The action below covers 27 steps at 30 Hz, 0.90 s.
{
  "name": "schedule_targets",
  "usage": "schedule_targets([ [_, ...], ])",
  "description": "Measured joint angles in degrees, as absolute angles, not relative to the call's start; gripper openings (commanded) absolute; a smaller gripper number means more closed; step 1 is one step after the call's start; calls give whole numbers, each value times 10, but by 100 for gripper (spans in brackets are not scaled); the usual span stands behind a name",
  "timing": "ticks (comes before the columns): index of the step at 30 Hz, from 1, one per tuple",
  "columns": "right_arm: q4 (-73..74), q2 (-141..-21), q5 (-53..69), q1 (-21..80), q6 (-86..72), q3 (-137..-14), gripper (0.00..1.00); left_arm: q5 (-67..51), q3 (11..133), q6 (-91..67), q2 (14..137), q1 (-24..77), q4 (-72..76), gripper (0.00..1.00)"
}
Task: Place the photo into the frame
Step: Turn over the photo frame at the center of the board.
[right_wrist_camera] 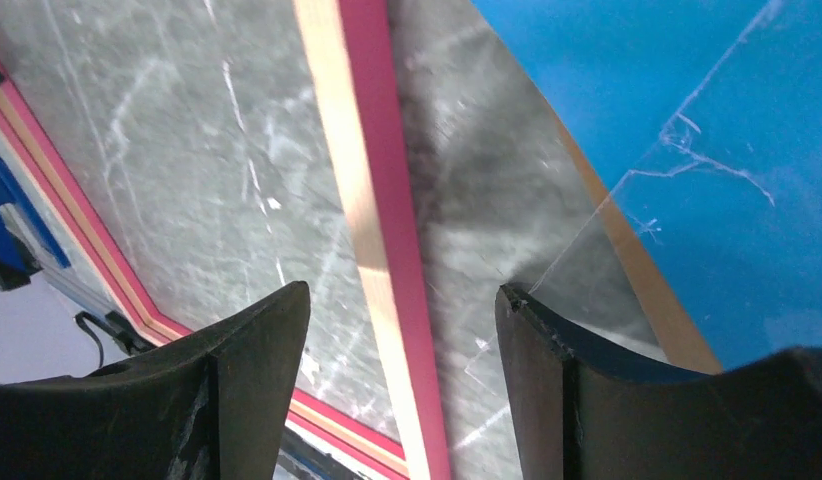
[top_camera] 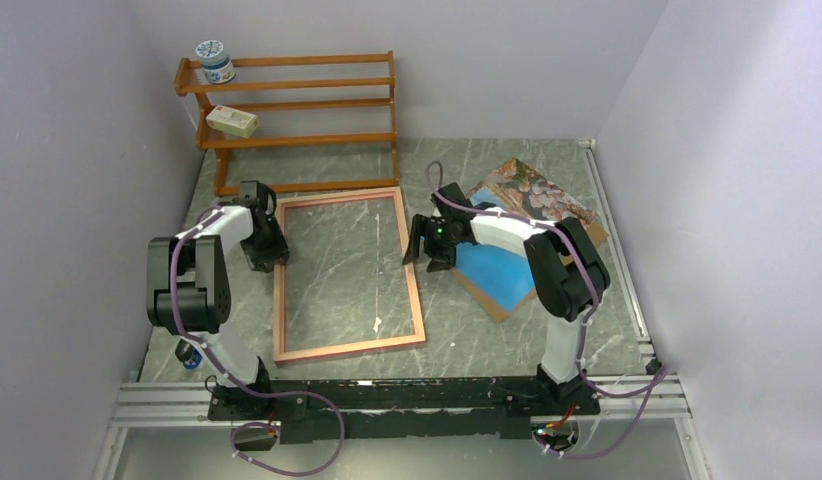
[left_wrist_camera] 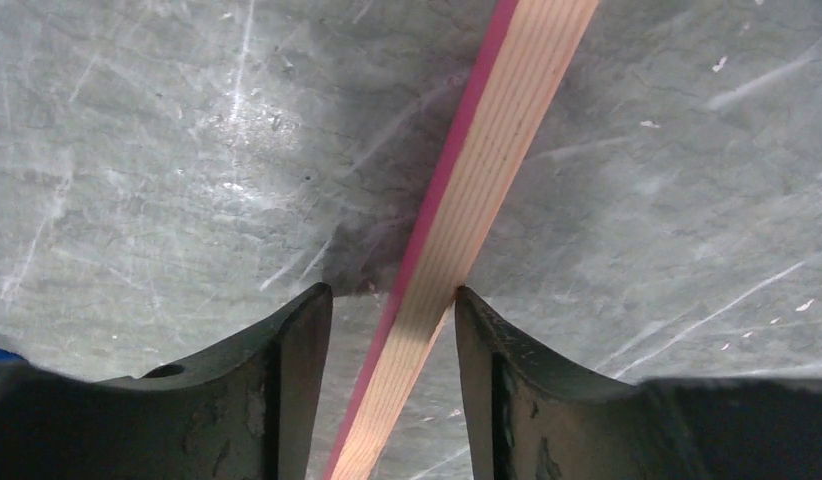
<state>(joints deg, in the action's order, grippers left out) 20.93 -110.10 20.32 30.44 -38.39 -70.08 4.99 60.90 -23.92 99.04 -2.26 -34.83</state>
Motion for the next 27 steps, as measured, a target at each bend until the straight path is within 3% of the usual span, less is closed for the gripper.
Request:
schedule_targets([
  [6,251,-1039,178,284,-383,-666,71,59,609,-243,970,-23,-360,68],
  [8,267,-1005,154,266,-384,-665,71,56,609,-243,947,-23,-368,80],
  [12,288,-921,91,203,-390,-655,72,42,618,-233,888,-23,-388,93],
  [15,300,-857,47,147,-390,-629,76,24,640,-227,851,-23,-396,94],
  [20,344,-790,-37,70,-390,-595,89,-33,669,-221,819,-4,-396,94],
  [27,392,-756,-107,-45,-411,-520,92,-167,690,-253,833,132,-326,94],
])
